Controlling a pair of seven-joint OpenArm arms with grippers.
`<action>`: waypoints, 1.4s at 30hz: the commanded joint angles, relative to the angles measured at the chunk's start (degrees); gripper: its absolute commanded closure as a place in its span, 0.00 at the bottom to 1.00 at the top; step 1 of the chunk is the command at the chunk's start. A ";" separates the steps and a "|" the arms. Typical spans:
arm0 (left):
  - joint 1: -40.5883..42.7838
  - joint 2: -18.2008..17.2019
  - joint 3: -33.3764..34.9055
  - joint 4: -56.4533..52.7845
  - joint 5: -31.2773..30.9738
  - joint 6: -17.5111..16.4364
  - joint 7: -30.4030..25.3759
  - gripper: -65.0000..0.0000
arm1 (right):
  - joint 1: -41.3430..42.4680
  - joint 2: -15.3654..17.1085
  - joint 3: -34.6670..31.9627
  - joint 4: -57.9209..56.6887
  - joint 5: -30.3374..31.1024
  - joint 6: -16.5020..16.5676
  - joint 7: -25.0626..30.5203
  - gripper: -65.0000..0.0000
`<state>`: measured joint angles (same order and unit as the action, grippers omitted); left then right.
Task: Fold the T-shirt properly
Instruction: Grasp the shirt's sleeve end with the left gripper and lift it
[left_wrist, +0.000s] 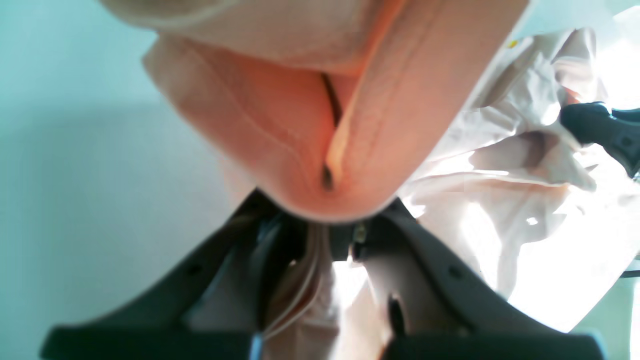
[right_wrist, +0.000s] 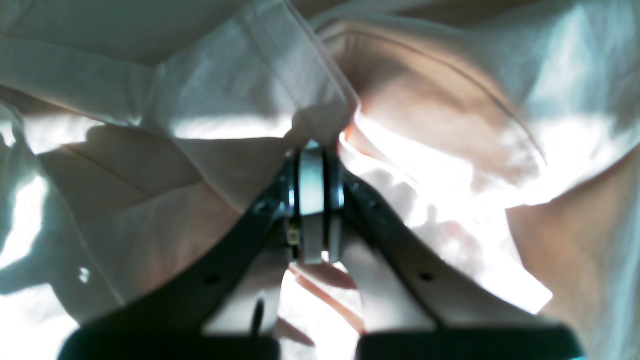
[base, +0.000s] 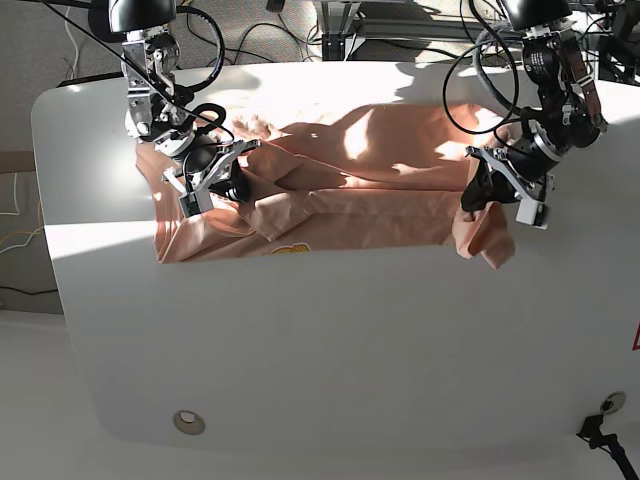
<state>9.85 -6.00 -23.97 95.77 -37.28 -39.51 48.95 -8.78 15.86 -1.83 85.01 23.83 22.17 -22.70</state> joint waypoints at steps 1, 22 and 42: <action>-1.19 -0.11 3.35 1.07 -1.36 -0.49 -0.82 1.00 | 0.12 0.36 0.11 0.48 -0.41 0.11 -1.08 1.00; -4.53 8.15 17.33 -1.83 -1.71 -0.49 -0.90 0.27 | 0.12 0.36 0.11 0.48 0.03 0.11 -1.08 1.00; -4.70 -6.97 19.61 -3.85 -9.27 -0.49 -1.17 0.26 | 0.12 -1.57 0.02 0.48 -0.41 0.20 -1.08 1.00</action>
<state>6.00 -12.45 -4.27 92.82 -45.17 -39.62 48.69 -8.80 13.93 -1.87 85.01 23.99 22.13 -22.74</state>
